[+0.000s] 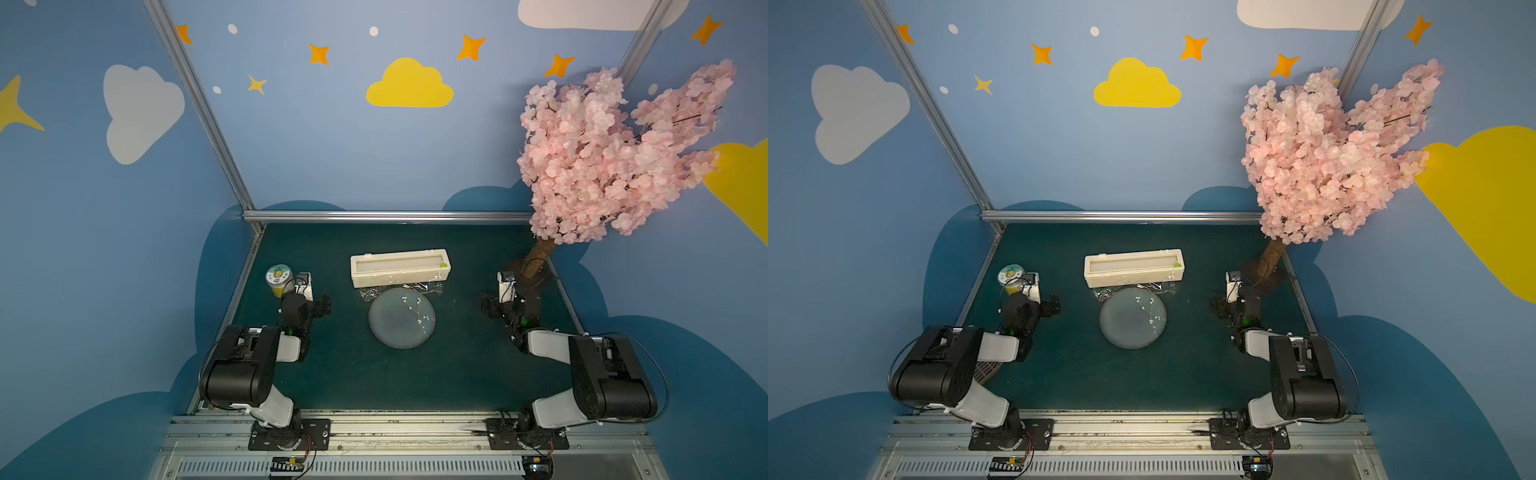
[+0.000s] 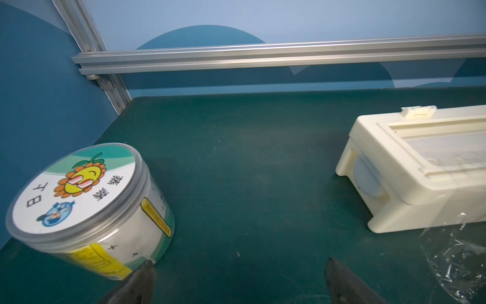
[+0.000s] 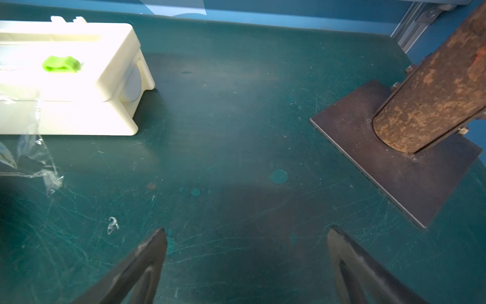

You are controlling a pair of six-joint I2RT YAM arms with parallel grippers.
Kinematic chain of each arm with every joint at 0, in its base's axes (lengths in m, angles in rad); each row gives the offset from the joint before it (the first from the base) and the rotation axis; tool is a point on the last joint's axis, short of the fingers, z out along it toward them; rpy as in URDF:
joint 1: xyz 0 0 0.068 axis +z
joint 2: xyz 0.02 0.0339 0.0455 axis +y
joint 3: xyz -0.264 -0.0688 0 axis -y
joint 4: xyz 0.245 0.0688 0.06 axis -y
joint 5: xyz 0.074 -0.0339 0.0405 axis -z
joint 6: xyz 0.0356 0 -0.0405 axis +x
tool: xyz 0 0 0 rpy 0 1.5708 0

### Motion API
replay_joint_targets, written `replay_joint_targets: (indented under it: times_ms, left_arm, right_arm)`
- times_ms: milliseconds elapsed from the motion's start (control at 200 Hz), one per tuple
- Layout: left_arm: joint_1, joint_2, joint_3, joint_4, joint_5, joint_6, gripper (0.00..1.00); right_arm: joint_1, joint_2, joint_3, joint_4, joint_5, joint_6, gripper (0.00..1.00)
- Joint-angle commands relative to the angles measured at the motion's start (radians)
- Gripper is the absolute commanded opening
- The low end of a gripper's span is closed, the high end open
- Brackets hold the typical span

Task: Wrap the plate with plastic wrap
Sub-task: Adjust the plastic wrap cutting box at the center of the board.

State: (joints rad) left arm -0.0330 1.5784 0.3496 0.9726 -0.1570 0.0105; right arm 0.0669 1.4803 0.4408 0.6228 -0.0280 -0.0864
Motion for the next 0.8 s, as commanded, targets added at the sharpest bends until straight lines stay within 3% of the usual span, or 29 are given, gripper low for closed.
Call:
replay_joint_targets:
  times_ms: [0, 796]
  left_arm:
    - [0.004, -0.003, 0.005, -0.005, 0.005, -0.007, 1.00]
    - [0.013, -0.004, 0.012, -0.021, 0.027, -0.010, 1.00]
  right_arm:
    - [-0.003, -0.013, 0.014, -0.008, -0.016, 0.000, 0.95]
    - [-0.006, -0.015, 0.015, -0.009, -0.021, 0.002, 0.95]
